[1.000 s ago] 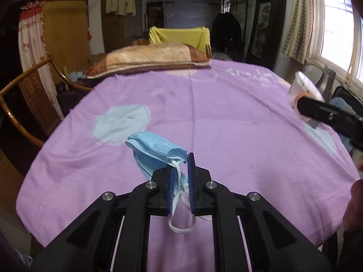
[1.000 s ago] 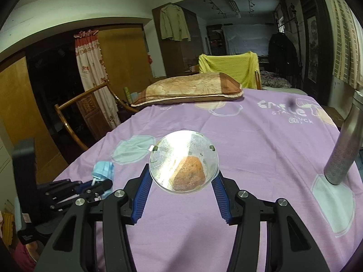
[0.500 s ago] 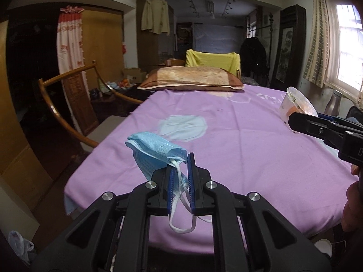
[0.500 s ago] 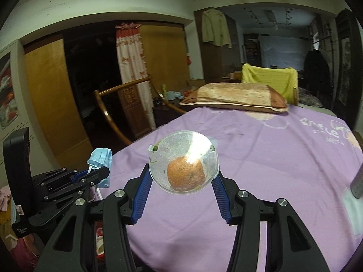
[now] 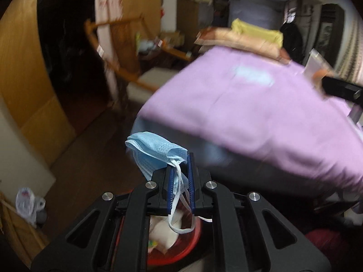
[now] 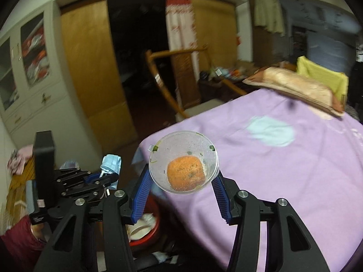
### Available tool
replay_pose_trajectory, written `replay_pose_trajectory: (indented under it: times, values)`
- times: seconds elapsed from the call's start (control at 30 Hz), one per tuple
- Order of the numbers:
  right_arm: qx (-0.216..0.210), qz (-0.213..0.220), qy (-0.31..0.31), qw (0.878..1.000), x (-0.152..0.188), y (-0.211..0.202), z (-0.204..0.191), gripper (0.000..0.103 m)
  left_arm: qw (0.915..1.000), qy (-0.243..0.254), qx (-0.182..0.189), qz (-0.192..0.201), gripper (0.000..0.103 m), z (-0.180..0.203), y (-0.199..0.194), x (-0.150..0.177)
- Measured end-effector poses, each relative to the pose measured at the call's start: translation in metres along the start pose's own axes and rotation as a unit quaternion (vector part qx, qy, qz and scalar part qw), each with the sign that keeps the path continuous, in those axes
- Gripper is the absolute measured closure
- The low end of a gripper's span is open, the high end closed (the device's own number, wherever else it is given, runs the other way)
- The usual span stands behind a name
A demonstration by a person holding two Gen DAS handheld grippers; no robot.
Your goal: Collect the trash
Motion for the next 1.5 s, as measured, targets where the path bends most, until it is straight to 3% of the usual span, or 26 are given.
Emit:
replay_pose_trajectory:
  times: [0.2,0.3,0.37,0.43,0.5,0.6,0.77,0.83,0.93,1.13,1.2,1.23,1.37,1.5]
  values:
    - [-0.039,-0.074,-0.031,0.996,0.022,0.06,-0.054,0.051,0.9948,-0.03,0.001,-0.097,0.089,-0.051,0.039,0.067]
    - [-0.06,-0.11,-0.044,0.991,0.036,0.091,-0.079,0.051,0.9908,-0.052,0.003,-0.125,0.08,-0.068,0.05,0.088]
    - [-0.069,-0.133,-0.05,0.987,0.046,0.109,-0.092,0.051,0.9887,-0.061,-0.011,-0.136,0.064,-0.082,0.054,0.1]
    - [-0.081,-0.161,-0.054,0.982,0.056,0.128,-0.105,0.051,0.988,-0.068,-0.032,-0.135,0.022,-0.092,0.053,0.104]
    - [-0.089,-0.183,-0.055,0.978,0.062,0.145,-0.113,0.051,0.9882,-0.074,-0.05,-0.124,0.014,-0.103,0.046,0.107]
    - [-0.095,-0.2,-0.057,0.973,0.067,0.159,-0.123,0.051,0.9882,-0.08,-0.039,-0.125,0.013,-0.111,0.04,0.112]
    - [-0.09,-0.22,-0.054,0.97,0.079,0.173,-0.124,0.051,0.9834,-0.09,0.081,-0.135,0.013,-0.086,0.047,0.127]
    - [-0.085,-0.226,-0.05,0.969,0.083,0.178,-0.119,0.051,0.9811,-0.097,0.096,-0.137,0.013,-0.084,0.049,0.136]
    - [-0.085,-0.239,-0.049,0.966,0.087,0.182,-0.115,0.05,0.9817,-0.115,0.074,-0.133,0.013,-0.102,0.046,0.138]
    - [-0.108,-0.253,-0.071,0.959,0.095,0.187,-0.134,0.05,0.986,-0.113,-0.053,-0.11,0.013,-0.171,0.021,0.126]
    - [-0.108,-0.257,-0.085,0.957,0.099,0.191,-0.141,0.04,0.9849,-0.115,-0.087,-0.095,0.013,-0.191,0.011,0.122]
    - [-0.107,-0.258,-0.09,0.956,0.101,0.193,-0.144,0.034,0.9839,-0.121,-0.092,-0.093,0.013,-0.197,0.009,0.121]
    - [-0.104,-0.26,-0.098,0.955,0.103,0.198,-0.149,0.034,0.9835,-0.128,-0.092,-0.089,0.013,-0.206,0.006,0.122]
    - [-0.094,-0.254,-0.099,0.957,0.099,0.195,-0.146,0.034,0.9857,-0.121,-0.071,-0.094,0.013,-0.19,0.011,0.121]
Point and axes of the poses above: each gripper's, at about its wrist camera, not at the fingertips, and y roughly the way its jaws point, z to its right, x to its underside, the point moved 4 cm from there along y, roughly the way its jaws point, and after that the axes turned 5 degrees about z, right-handed, at the moved point
